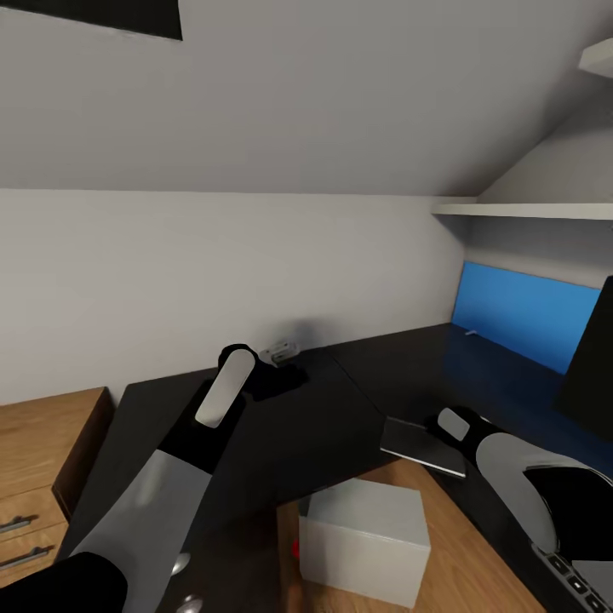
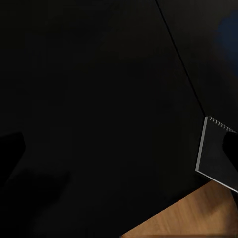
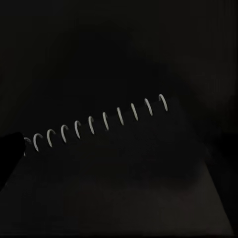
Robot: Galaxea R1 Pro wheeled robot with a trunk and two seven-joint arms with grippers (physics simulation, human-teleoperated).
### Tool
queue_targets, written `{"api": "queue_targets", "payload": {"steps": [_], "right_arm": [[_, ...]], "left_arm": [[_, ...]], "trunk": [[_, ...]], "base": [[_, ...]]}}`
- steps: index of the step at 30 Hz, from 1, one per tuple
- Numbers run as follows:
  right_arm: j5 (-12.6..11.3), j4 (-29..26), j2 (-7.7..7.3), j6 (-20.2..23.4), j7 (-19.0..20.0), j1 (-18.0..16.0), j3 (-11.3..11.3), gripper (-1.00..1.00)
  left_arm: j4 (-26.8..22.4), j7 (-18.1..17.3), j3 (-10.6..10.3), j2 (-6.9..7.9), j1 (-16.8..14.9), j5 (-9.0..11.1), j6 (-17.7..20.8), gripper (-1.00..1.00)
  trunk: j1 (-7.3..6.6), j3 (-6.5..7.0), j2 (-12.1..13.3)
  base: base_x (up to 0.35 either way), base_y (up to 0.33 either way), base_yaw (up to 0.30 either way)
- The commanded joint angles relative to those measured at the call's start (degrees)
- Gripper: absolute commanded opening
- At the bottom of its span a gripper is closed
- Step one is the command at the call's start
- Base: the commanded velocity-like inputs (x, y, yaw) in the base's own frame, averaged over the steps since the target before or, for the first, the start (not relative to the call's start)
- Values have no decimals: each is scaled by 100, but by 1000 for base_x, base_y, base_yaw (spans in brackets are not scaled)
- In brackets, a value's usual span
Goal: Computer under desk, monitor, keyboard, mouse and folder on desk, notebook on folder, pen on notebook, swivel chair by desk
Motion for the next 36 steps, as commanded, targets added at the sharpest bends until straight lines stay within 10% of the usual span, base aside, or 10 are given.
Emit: {"api": "queue_targets", "payload": {"steps": [1,36], "right_arm": [[-134,80,-1,61,-40,3,-150,100],[-119,75,22,44,-40,3,-143,100]], "left_arm": [[-4,60,-3,0,-5,53,5,100],[31,56,5,5,-5,53,5,100]], "trunk": [[0,-8,-3],[0,-8,-3]], "base": [[-47,1,0],[-52,0,0]]}}
